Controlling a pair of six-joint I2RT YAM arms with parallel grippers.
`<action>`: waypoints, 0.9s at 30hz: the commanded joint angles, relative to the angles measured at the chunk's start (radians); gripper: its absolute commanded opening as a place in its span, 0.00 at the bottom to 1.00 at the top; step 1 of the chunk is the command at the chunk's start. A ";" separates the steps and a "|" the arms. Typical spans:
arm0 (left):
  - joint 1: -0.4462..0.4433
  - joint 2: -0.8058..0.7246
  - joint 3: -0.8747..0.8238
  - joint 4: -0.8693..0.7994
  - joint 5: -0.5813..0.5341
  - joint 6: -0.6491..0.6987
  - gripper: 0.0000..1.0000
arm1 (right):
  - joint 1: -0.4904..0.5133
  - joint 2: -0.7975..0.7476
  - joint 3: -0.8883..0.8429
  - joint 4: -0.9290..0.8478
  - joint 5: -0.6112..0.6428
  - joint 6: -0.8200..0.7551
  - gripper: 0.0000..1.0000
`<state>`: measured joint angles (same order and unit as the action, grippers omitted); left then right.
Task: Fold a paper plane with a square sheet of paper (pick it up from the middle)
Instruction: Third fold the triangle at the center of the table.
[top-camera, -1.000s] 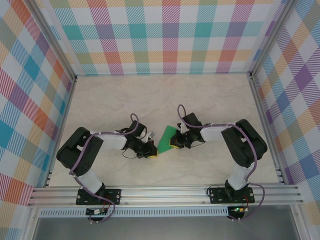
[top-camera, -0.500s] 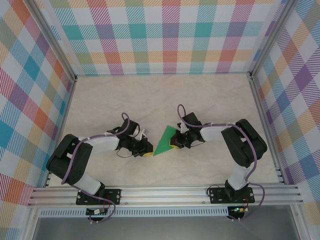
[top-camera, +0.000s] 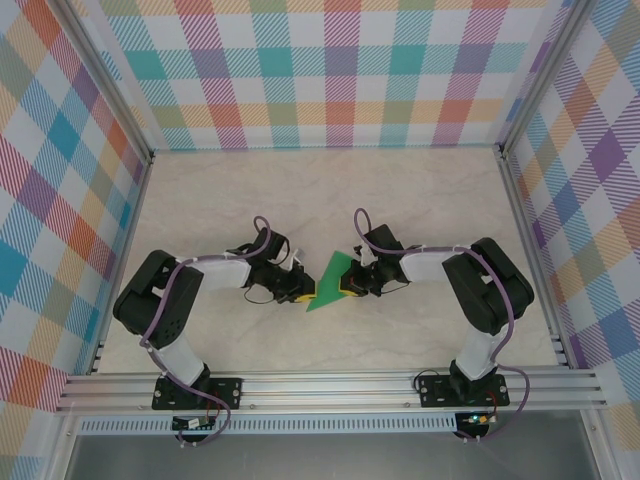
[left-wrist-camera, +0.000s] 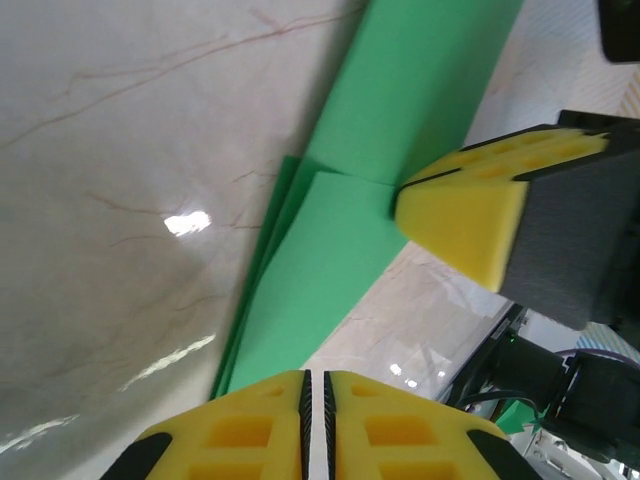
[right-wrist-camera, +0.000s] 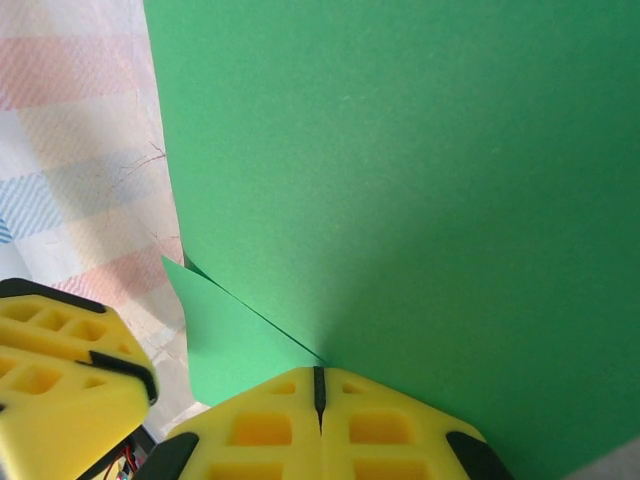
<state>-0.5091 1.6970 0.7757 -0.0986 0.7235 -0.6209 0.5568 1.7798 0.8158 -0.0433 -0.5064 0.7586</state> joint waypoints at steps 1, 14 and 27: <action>-0.006 0.016 -0.034 -0.012 -0.004 0.009 0.13 | -0.005 0.039 0.001 -0.081 0.088 -0.026 0.02; -0.020 -0.041 -0.114 -0.144 -0.066 0.079 0.13 | -0.004 0.033 -0.003 -0.120 0.074 -0.090 0.02; -0.038 -0.333 -0.081 -0.209 -0.105 0.011 0.21 | -0.002 -0.028 0.094 -0.365 -0.054 -0.462 0.04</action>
<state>-0.5358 1.3701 0.6613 -0.2771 0.6422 -0.5873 0.5545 1.7832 0.8722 -0.2379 -0.5415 0.4500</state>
